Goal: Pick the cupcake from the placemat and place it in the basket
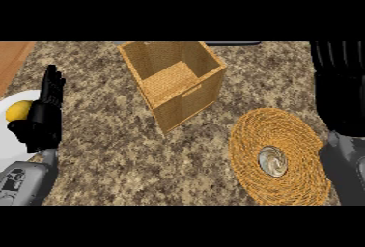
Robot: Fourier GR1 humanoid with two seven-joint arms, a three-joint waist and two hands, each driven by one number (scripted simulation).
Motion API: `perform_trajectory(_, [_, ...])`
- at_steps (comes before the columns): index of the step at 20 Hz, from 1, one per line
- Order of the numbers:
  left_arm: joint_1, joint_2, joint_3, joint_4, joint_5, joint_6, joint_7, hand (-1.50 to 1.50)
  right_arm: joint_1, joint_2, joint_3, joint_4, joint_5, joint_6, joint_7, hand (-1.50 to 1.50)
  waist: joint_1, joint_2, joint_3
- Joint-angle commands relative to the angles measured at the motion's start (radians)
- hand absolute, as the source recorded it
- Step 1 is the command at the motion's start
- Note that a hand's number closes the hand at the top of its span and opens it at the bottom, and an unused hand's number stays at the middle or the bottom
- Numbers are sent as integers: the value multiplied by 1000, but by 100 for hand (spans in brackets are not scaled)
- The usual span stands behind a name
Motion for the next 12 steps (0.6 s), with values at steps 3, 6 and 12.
perform_trajectory(3, [-25, 75, -36, -40, -28, -93, 25, 0, 28, -24, 188, 16, -45, 243, 81, 150, 24, 7, 0])
perform_trajectory(6, [-36, 120, -103, -52, -71, -166, 13, 0, 44, -30, 381, 48, -62, 429, 141, 150, 61, 21, 0])
perform_trajectory(12, [-9, 100, -108, -37, -56, -197, 49, 0, 320, 142, 597, -128, 43, 225, 122, -150, -10, 1, -2])
